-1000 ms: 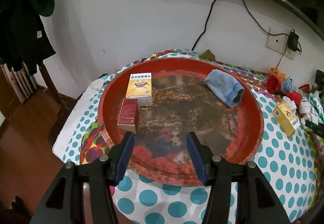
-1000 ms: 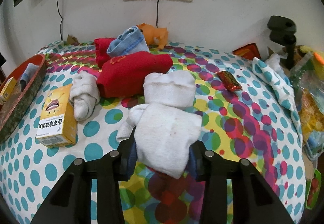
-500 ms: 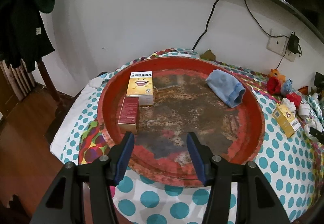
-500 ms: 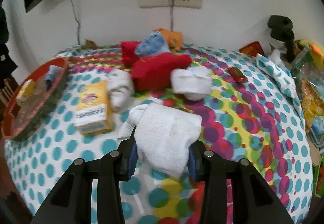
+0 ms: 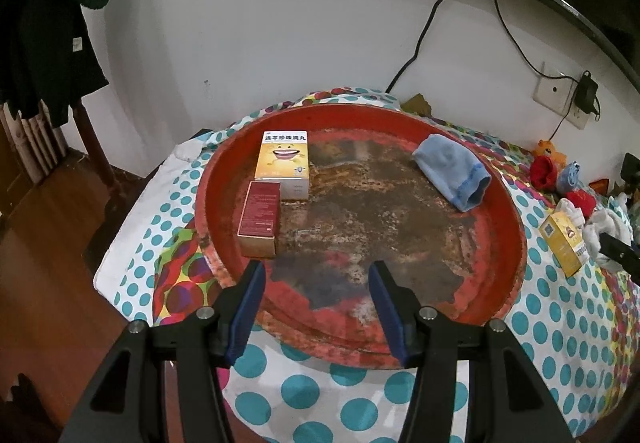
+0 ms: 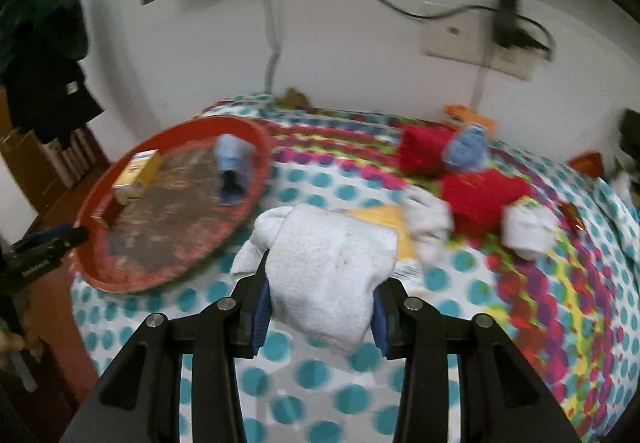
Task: Organize objects
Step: 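Carry the held white sock over the red tray with the right gripper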
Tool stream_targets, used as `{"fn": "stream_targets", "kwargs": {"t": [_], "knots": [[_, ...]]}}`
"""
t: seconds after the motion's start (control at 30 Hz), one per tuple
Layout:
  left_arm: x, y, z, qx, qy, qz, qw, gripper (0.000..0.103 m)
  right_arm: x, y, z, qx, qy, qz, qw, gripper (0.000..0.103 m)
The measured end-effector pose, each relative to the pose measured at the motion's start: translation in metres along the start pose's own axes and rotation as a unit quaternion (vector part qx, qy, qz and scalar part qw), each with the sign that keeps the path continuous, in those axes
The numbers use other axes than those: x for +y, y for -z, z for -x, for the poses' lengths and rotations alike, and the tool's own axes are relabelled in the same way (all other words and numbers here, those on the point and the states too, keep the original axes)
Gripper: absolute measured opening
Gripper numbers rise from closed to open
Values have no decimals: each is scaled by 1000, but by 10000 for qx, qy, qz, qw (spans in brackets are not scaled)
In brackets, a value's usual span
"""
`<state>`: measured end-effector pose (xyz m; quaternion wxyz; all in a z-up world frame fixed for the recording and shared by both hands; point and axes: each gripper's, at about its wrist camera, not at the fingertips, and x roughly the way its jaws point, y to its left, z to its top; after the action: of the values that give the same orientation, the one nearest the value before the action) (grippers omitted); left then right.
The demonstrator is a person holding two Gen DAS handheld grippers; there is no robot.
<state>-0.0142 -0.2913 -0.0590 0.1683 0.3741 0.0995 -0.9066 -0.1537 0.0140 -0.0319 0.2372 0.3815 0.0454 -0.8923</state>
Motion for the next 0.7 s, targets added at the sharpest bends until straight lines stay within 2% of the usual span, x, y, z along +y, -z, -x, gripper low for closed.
{"fn": "stream_targets", "kwargs": {"t": [0.33, 0.7], "knots": [[7, -1, -1, 16, -43, 109, 9999, 55, 70, -25, -29, 157, -366, 526, 9978, 39], [11, -3, -3, 15, -96, 154, 9998, 55, 116, -41, -76, 440, -239, 1024, 9935, 40]]}}
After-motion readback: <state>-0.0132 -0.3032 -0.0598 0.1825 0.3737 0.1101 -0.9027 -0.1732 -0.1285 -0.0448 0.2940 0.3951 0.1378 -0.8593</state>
